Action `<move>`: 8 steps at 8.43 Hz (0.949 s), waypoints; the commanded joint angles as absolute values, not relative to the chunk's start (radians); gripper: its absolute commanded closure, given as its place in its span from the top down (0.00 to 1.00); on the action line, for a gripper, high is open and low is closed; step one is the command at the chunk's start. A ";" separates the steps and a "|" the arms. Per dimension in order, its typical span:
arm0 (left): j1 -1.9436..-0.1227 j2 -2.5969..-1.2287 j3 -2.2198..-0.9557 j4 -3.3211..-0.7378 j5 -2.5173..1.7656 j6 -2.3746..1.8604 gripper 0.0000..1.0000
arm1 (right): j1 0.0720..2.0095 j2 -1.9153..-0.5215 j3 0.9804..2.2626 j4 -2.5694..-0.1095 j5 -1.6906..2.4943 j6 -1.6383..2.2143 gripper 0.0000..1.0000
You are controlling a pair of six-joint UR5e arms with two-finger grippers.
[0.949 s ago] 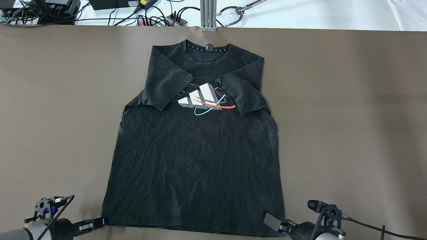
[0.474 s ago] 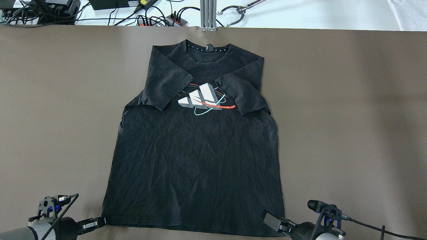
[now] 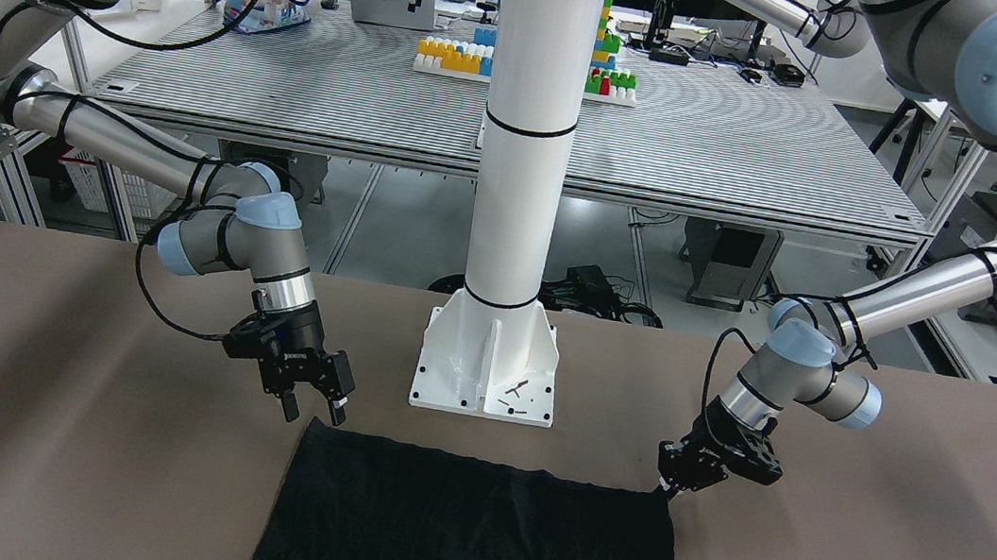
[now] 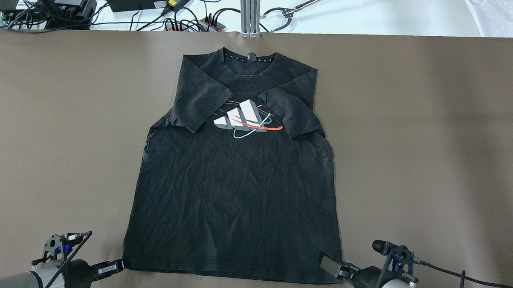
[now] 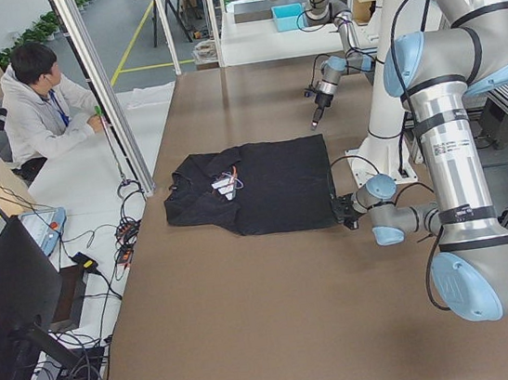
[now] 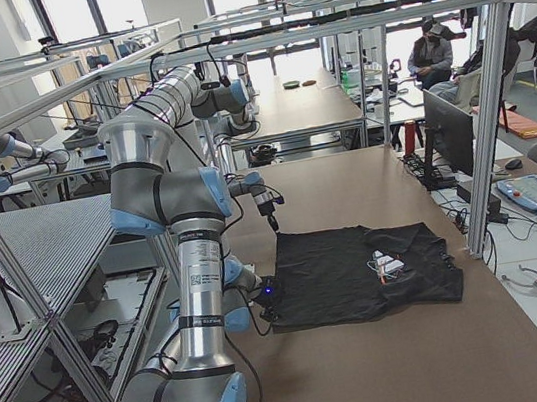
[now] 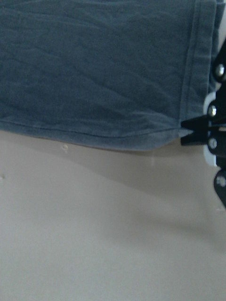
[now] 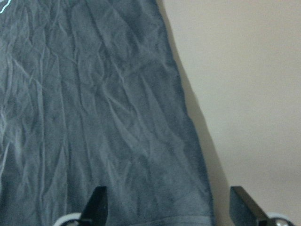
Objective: Fold clothes
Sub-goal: 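Move both grippers to the hem corners nearest the robot and grasp them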
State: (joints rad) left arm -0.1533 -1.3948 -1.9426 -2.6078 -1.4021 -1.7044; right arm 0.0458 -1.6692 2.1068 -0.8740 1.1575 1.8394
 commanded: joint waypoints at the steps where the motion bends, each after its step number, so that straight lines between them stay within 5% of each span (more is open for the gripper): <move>1: -0.152 -1.396 -1.944 -2.608 -1.401 -1.704 0.00 | 0.035 -1.695 2.048 -0.885 1.147 1.856 0.89; 3: -0.152 -1.397 -1.944 -2.608 -1.397 -1.704 0.00 | 0.008 -1.646 2.043 -0.992 1.108 1.931 0.62; 8: -0.152 -1.402 -1.942 -2.608 -1.397 -1.704 0.00 | -0.023 -1.620 2.052 -1.028 1.083 1.948 0.45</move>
State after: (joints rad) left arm -0.1519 -1.3997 -1.9422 -2.6078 -1.3980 -1.7043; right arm -0.0198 -1.6210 2.0483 -1.0246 1.0858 1.9465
